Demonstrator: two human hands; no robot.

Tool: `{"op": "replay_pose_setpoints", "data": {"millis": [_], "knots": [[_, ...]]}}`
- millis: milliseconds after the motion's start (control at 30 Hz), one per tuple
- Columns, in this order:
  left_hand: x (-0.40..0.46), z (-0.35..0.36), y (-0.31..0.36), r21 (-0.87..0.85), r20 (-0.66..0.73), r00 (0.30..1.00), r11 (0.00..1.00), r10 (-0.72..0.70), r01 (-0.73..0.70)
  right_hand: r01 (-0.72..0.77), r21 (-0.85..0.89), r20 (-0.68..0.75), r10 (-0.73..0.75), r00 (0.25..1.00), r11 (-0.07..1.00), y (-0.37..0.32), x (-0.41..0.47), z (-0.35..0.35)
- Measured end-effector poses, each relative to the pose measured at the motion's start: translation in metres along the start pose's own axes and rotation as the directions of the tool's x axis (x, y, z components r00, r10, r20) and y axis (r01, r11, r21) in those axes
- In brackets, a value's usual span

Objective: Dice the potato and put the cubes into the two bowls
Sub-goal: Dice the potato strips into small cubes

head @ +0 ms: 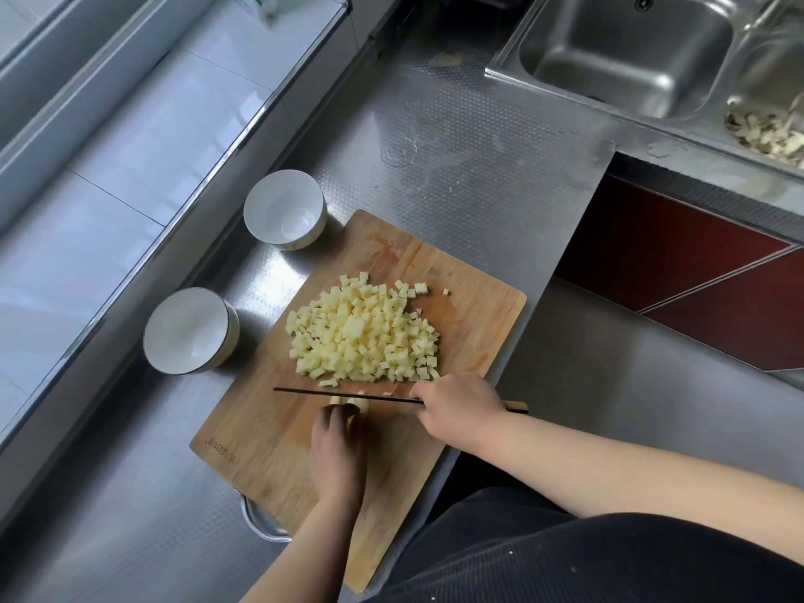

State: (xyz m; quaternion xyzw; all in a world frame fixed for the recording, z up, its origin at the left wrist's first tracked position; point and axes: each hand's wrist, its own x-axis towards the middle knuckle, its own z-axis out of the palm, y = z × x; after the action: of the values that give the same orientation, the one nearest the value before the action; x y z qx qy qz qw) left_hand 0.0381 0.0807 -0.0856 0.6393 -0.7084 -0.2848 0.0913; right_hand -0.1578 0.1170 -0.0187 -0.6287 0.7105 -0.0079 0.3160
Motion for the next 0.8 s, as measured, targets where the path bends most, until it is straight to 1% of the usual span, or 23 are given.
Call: {"op": "replay_pose_setpoints", "data": {"millis": [200, 267, 433, 600, 733, 800], "knots": [[0.016, 0.001, -0.009, -0.110, -0.026, 0.998, 0.993, -0.055, 0.052, 0.008, -0.061, 0.022, -0.007, 1.000, 0.998, -0.009, 0.003, -0.003], [0.018, 0.001, -0.012, -0.098, -0.023, 0.997, 0.992, -0.080, 0.078, 0.000, -0.093, 0.030, 0.003, 1.000, 0.996, -0.013, 0.004, 0.000], [0.019, -0.001, -0.011, -0.098, -0.014, 0.998, 0.993, -0.063, 0.061, -0.028, -0.152, 0.090, 0.042, 0.995, 0.988, -0.018, 0.004, -0.001], [0.019, -0.003, -0.009, -0.056, -0.017, 0.996, 0.994, -0.092, 0.091, -0.094, -0.131, 0.147, 0.113, 0.983, 0.987, -0.021, 0.007, 0.000], [0.022, -0.005, -0.009, -0.055, -0.025, 0.998, 0.997, -0.058, 0.056, -0.155, -0.153, 0.215, 0.185, 0.959, 0.976, -0.027, 0.012, 0.002], [0.022, -0.006, -0.008, -0.064, -0.023, 0.999, 0.997, -0.035, 0.033, -0.188, -0.124, 0.230, 0.213, 0.950, 0.974, -0.024, 0.015, 0.006]]}}
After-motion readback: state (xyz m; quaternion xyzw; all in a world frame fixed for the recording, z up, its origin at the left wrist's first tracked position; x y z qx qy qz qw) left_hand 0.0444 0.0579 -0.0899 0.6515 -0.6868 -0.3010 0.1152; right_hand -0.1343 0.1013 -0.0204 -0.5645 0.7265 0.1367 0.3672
